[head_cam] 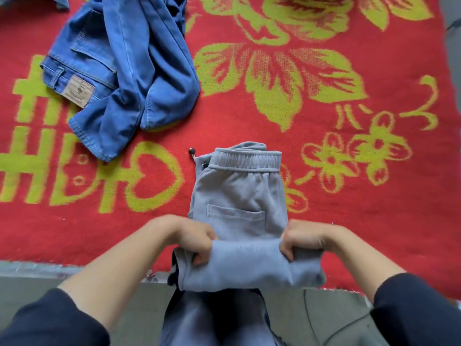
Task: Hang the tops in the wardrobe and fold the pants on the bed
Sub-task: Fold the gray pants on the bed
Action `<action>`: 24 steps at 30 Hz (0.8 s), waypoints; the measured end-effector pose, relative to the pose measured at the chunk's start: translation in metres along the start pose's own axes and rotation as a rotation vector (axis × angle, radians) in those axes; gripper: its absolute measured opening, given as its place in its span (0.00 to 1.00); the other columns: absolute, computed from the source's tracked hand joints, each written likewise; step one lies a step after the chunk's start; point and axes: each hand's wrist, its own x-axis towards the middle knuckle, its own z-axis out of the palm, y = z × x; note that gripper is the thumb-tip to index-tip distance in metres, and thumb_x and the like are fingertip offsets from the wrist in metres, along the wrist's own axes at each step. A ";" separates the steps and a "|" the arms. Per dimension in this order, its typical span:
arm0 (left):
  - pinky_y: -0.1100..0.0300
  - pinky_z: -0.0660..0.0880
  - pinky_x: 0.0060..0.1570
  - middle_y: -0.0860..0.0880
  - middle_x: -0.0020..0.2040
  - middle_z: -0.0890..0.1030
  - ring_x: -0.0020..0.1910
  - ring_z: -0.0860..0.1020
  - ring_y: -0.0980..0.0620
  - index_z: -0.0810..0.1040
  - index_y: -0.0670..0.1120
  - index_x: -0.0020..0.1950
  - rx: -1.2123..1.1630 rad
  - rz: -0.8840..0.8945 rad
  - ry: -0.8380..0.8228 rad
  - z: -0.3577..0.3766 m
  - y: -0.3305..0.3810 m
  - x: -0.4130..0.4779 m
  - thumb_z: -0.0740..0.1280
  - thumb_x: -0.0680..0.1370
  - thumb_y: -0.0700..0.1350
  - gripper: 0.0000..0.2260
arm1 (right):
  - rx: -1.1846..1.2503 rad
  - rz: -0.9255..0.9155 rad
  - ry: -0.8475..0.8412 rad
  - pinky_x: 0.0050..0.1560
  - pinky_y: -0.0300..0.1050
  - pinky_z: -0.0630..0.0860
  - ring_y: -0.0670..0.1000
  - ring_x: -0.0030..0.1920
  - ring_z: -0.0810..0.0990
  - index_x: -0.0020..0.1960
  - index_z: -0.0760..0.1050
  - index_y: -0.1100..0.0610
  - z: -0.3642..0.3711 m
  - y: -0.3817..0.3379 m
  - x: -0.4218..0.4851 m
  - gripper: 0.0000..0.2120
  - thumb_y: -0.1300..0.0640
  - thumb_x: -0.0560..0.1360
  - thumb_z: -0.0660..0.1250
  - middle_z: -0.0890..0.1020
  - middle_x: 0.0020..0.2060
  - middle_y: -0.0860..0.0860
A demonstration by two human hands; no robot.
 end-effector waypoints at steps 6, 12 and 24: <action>0.59 0.64 0.32 0.47 0.34 0.73 0.33 0.71 0.51 0.78 0.41 0.43 -0.165 0.145 0.353 -0.074 0.007 -0.034 0.62 0.55 0.40 0.18 | 0.069 -0.214 0.372 0.25 0.35 0.64 0.41 0.25 0.68 0.24 0.77 0.56 -0.084 -0.033 -0.017 0.03 0.57 0.54 0.66 0.73 0.21 0.45; 0.62 0.65 0.27 0.54 0.28 0.74 0.25 0.68 0.57 0.79 0.53 0.41 -0.285 0.244 1.012 -0.103 0.004 -0.014 0.65 0.60 0.42 0.12 | -0.095 -0.227 0.779 0.36 0.44 0.75 0.53 0.38 0.79 0.39 0.82 0.55 -0.107 -0.043 0.011 0.07 0.60 0.64 0.66 0.82 0.33 0.54; 0.43 0.49 0.73 0.44 0.73 0.67 0.73 0.63 0.46 0.64 0.47 0.74 0.598 0.103 1.235 -0.073 0.006 0.040 0.50 0.78 0.56 0.27 | -0.278 -0.423 0.726 0.75 0.45 0.49 0.51 0.77 0.54 0.77 0.56 0.57 -0.066 -0.049 0.068 0.33 0.59 0.75 0.64 0.59 0.76 0.53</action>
